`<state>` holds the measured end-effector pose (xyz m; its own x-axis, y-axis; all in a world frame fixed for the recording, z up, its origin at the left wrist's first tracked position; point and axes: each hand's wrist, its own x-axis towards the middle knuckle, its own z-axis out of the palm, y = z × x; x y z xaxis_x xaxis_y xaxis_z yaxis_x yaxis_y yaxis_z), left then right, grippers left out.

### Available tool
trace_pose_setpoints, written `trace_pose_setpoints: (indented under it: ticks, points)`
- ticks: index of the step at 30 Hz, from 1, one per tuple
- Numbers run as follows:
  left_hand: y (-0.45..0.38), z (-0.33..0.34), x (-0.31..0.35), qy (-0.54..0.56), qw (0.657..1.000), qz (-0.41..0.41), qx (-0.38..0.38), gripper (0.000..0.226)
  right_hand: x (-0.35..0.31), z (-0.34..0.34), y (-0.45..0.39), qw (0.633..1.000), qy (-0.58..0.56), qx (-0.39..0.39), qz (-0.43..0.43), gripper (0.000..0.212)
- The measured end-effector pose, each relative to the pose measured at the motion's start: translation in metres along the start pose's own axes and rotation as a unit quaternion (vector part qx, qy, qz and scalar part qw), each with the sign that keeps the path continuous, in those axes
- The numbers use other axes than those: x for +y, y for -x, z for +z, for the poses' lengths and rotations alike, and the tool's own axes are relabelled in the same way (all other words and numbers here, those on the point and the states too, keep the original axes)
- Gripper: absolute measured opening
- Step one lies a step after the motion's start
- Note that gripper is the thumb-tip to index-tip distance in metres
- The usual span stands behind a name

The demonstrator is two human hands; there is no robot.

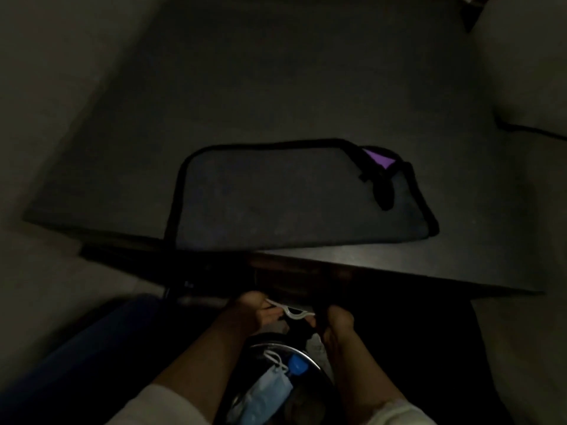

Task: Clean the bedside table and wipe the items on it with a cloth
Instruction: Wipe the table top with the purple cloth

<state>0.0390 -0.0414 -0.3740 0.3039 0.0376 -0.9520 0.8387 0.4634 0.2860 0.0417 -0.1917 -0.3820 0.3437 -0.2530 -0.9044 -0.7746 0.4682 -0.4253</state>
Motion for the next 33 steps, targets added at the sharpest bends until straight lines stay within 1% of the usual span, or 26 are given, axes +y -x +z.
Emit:
trace_pose_setpoints:
  ticks: [3,5,6,9,12,15,20,25,28,33]
  points:
    - [-0.006,-0.003,-0.006,-0.025,1.000,-0.005,0.009,0.028,-0.001,-0.001,0.005,1.000,-0.031,0.000,-0.001,0.030]
    - [-0.003,-0.001,-0.012,-0.010,1.000,0.000,-0.002,0.024,0.001,-0.009,0.002,0.999,-0.045,0.001,0.007,0.033]
    - [-0.002,-0.001,-0.015,-0.013,1.000,0.006,-0.009,0.024,0.002,-0.014,0.004,0.999,-0.044,-0.007,0.007,0.035]
    - [0.000,-0.001,-0.014,-0.018,1.000,0.014,0.003,0.030,-0.001,-0.016,0.008,1.000,-0.026,-0.009,0.009,0.040]
    - [0.009,-0.005,-0.013,-0.035,0.999,0.025,0.024,0.025,0.000,-0.019,0.017,1.000,-0.014,-0.013,0.016,0.036]
    - [0.018,-0.007,-0.009,-0.054,0.998,0.023,0.021,0.035,-0.003,-0.019,0.029,1.000,-0.022,-0.010,0.008,0.032]
    - [0.047,-0.013,0.004,-0.081,0.995,0.057,0.007,0.037,-0.015,-0.016,0.054,0.999,-0.037,-0.023,0.000,0.036]
    - [0.077,-0.014,0.014,-0.068,0.994,0.083,0.004,0.035,-0.018,-0.016,0.079,0.998,-0.058,-0.033,-0.010,0.041]
    - [0.095,-0.016,0.017,-0.043,0.996,0.084,0.004,0.034,-0.019,-0.018,0.097,0.998,-0.058,-0.032,-0.015,0.036]
    - [0.125,-0.019,0.016,-0.019,0.995,0.095,0.013,0.027,-0.017,-0.022,0.122,0.995,-0.096,-0.030,-0.016,0.026]
